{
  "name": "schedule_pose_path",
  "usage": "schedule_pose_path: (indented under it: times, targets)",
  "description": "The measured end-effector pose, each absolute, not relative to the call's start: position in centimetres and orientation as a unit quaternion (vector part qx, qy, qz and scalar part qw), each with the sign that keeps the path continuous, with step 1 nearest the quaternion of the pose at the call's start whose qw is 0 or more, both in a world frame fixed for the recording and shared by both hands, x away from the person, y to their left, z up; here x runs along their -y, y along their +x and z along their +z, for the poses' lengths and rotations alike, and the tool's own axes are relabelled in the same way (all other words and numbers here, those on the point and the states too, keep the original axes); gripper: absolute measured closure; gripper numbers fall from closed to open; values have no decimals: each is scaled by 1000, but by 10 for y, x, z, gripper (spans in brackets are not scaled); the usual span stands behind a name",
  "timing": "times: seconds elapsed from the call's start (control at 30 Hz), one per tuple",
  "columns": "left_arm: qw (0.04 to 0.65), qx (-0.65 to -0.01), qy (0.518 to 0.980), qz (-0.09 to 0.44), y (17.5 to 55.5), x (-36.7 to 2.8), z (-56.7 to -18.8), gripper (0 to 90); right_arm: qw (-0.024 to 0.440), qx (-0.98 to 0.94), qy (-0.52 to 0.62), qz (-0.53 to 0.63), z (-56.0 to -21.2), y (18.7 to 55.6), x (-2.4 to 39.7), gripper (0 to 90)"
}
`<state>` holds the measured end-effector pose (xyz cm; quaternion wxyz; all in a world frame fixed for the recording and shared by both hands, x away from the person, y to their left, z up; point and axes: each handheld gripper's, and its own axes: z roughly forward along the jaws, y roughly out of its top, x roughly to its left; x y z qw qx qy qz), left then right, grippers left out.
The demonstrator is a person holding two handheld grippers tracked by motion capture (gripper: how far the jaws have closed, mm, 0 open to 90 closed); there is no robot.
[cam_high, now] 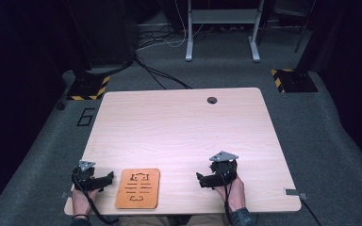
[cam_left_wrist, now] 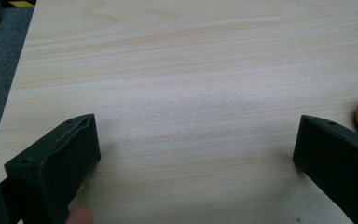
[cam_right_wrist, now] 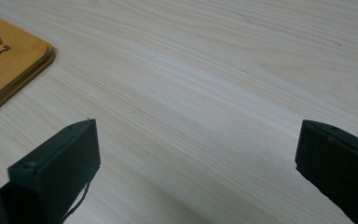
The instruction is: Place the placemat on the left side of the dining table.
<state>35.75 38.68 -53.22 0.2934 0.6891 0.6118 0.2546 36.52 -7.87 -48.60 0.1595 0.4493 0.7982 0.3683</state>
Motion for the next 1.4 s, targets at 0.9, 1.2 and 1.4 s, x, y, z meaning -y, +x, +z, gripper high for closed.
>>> schedule_pose_path:
  times: [0.9, 1.2, 1.4]
  targets:
    - [292, -614, 688, 253, 358, -387, -532, 2, 135, -829, 404, 363, -484, 373, 20, 0]
    - [293, -615, 686, 255, 358, -387, -532, 2, 127, -837, 394, 358, -487, 374, 3, 0]
    - [292, -616, 687, 253, 357, -387, -532, 2, 121, -841, 390, 354, -489, 375, -7, 0]
